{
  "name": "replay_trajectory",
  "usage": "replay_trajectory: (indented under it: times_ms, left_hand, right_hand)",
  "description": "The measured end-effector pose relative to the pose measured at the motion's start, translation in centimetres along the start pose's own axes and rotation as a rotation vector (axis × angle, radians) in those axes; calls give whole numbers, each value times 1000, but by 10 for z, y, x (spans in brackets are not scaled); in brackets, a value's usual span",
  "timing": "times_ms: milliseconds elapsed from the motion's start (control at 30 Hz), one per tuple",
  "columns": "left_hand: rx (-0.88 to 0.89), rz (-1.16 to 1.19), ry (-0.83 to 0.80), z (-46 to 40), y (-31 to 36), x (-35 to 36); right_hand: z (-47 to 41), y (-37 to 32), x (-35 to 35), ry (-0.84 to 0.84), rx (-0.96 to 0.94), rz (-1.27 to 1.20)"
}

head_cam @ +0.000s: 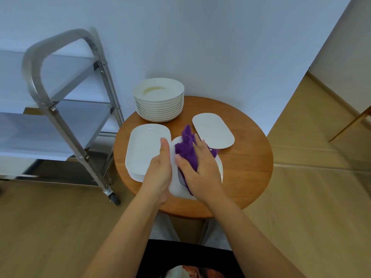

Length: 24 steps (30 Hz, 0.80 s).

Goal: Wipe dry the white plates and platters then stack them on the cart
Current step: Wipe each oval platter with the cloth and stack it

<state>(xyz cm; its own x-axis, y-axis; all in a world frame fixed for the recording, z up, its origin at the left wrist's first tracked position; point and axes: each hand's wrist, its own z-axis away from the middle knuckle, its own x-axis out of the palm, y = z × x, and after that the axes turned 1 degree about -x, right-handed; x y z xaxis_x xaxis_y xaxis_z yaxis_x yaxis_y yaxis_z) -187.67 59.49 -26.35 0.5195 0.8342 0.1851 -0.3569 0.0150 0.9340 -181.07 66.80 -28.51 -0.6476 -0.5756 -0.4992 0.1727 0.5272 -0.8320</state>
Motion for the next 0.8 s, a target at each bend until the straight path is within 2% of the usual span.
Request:
replay_trajectory:
  times_ms: [100,233,367,467,533,667,733,800]
  left_hand:
    - [-70,257,-74,2,-2,-3]
    - [-112,474,-129,-1,-5,-6]
    - [-135,584,-49,-2,-6,-4]
    - [-239,597,5,-6,-1,-5]
    - [-266,612,-20,-7,4,-9]
    - [-151,548,-88,-6,9,-18]
    - [-126,508,-71,-3,11,-19]
    - [-66,462,-40,0,12,-15]
  right_hand:
    - [4,-4,0,-61,-245,151]
    - [5,-14,-4,-95,-329,185]
    - [13,-11,-6,-97,-407,242]
    - [18,1,-9,-69,-461,317]
    - [17,13,-17,-36,-434,359]
    - [11,39,-42,-7,-266,392]
    - [8,48,-50,19,-205,405]
    - [4,53,-54,40,-56,336]
